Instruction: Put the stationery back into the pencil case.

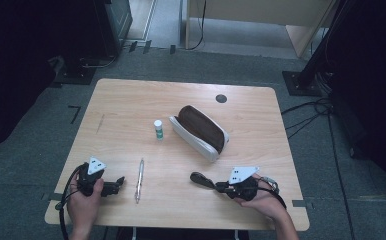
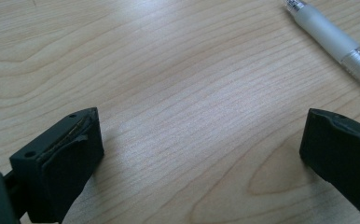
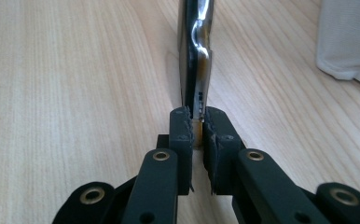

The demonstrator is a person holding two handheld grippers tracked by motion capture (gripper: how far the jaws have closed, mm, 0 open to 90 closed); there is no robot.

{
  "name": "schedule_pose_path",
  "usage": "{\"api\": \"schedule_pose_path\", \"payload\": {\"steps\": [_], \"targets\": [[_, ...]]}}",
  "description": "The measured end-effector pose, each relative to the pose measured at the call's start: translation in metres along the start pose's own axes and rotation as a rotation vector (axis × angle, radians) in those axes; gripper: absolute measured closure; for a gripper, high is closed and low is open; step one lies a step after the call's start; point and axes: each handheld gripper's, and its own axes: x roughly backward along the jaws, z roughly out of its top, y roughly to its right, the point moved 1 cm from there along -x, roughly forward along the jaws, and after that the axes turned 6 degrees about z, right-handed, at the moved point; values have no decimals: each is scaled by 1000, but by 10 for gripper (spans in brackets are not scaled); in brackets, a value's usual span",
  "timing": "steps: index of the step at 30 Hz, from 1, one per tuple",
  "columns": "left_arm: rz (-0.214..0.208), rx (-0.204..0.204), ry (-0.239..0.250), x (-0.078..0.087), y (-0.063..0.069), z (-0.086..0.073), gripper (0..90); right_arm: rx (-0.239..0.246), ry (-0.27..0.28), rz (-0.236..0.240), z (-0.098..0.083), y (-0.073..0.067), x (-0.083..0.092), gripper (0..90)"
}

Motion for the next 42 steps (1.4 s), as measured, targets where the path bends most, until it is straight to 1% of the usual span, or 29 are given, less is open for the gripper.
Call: {"api": "schedule_pose_path", "payload": {"steps": [1,2,3,4,5,7,12,16,17,18,20,24,28,30,31,33,40,42], "targets": [[0,-1,0,0,0,0,0,-1,0,5,0,-1,0,832],[0,0,0,0,0,0,0,-1,2,7,1,-1,-1,900],[0,0,0,0,0,0,0,-12,-2,-9,1,-1,-1,900],[0,0,0,0,0,0,0,-23,2,-13,1,-1,-1,900],[0,0,0,0,0,0,0,-22,5,-18,0,-1,-1,900],[0,0,0,0,0,0,0,-26,11,-9,0,-1,-2,900],[0,0,0,0,0,0,0,-31,7,-15,1,-2,-3,900],[0,0,0,0,0,0,0,-48,30,-6,0,-2,-4,840],[0,0,0,0,0,0,0,-49,37,-2,-1,-3,-4,804],[0,0,0,0,0,0,0,-49,37,-2,-1,-3,-4,804],[0,0,0,0,0,0,0,-51,43,-4,0,-4,-4,749],[0,0,0,0,0,0,0,-73,69,-12,3,-4,-2,688],[0,0,0,0,0,0,0,-103,105,-34,7,-4,0,667],[0,0,0,0,0,0,0,-115,113,-40,9,-5,1,658],[0,0,0,0,0,0,0,-108,120,-41,10,-5,0,654],[0,0,0,0,0,0,0,-110,128,-49,15,-8,-1,640],[0,0,0,0,0,0,0,-121,145,-60,23,-11,-6,625],[0,0,0,0,0,0,0,-114,144,-66,24,-12,-8,621]]}}
